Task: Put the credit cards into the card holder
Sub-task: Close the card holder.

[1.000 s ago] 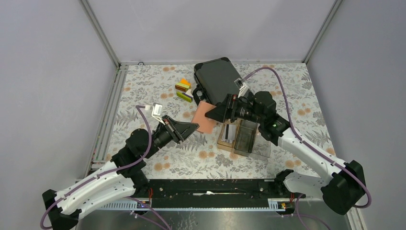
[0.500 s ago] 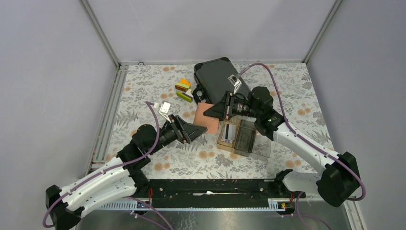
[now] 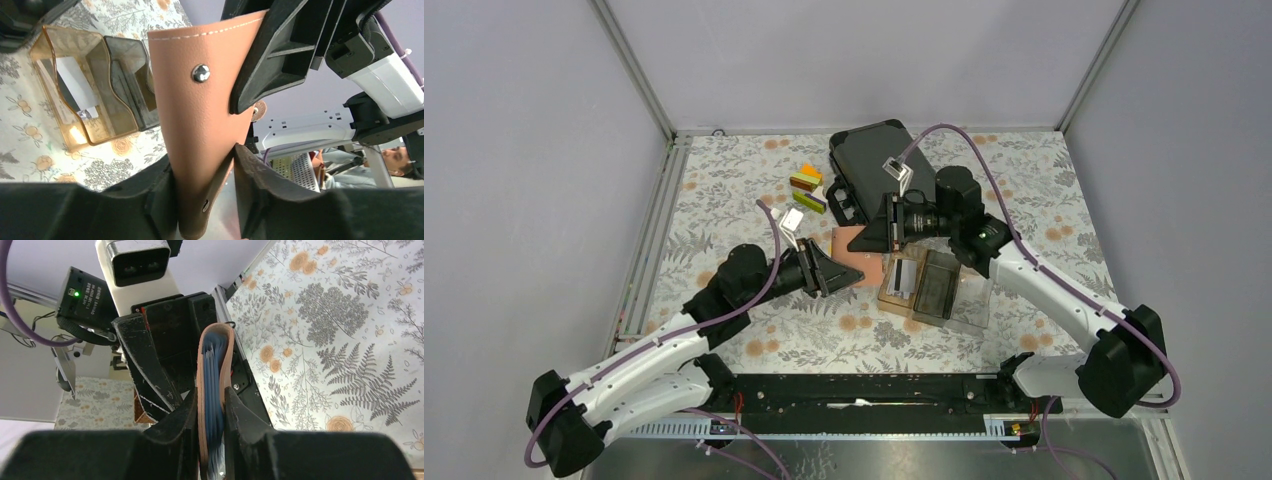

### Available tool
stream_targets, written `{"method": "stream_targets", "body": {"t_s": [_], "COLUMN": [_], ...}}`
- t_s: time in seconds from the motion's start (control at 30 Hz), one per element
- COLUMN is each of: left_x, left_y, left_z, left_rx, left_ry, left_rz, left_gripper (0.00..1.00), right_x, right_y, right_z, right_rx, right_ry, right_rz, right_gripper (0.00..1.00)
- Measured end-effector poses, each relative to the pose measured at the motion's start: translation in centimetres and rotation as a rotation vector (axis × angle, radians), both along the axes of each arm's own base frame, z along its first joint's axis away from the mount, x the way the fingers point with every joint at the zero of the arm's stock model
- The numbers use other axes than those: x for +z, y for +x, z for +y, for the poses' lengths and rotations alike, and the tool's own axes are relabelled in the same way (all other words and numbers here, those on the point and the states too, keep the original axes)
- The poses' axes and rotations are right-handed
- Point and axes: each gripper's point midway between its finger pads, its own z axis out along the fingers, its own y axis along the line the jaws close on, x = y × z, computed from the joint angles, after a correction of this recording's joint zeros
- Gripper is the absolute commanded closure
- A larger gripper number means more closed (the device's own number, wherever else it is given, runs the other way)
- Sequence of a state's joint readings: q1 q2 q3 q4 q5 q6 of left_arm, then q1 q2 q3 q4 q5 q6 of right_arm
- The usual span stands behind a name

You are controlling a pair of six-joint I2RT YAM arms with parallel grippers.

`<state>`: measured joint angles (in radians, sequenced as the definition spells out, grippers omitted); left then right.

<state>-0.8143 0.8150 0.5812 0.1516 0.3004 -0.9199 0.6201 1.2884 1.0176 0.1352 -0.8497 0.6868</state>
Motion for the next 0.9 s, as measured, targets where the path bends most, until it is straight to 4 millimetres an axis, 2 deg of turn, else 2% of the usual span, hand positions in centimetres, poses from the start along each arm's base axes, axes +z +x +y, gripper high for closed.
{"method": "stream_targets", "body": {"t_s": [0.07,0.1,0.17,0.27,0.57,0.7,0.9], "left_x": [-0.3,-0.3,0.0,0.4,-1.8,-1.8,-2.0], "left_y": [0.1,0.1,0.0,0.1,1.0,1.5,1.8], "left_z": [-0.1,-0.1,-0.2,-0.3,0.3,0.5,0.6], "left_rx": [-0.006,-0.008,-0.012,-0.009,0.061,0.091,0.112], "left_ry": [0.002,-0.002,-0.014,-0.035,-0.011,-0.009,-0.004], "left_rz": [0.02,0.028,0.033,0.014,0.047,0.047,0.05], "left_gripper": [0.81,0.87,0.92,0.96,0.94,0.92,0.79], "right_x": [-0.4,-0.5,-0.4,-0.6,-3.1,-2.8,-2.1], "right_y": [0.2,0.3,0.4,1.4,3.1,2.6,2.1], "right_z": [0.0,0.1,0.1,-0.1,-1.7,-1.2,-0.3], "right_rx": [0.004,0.006,0.004,-0.07,-0.281,-0.312,-0.347], "right_ry": [-0.018,-0.027,-0.047,-0.108,-0.282,-0.31,-0.345], "right_rz": [-0.004,-0.007,-0.01,-0.011,0.007,-0.014,-0.056], "right_gripper": [0.75,0.63,0.43,0.31,0.3,0.34,0.39]}}
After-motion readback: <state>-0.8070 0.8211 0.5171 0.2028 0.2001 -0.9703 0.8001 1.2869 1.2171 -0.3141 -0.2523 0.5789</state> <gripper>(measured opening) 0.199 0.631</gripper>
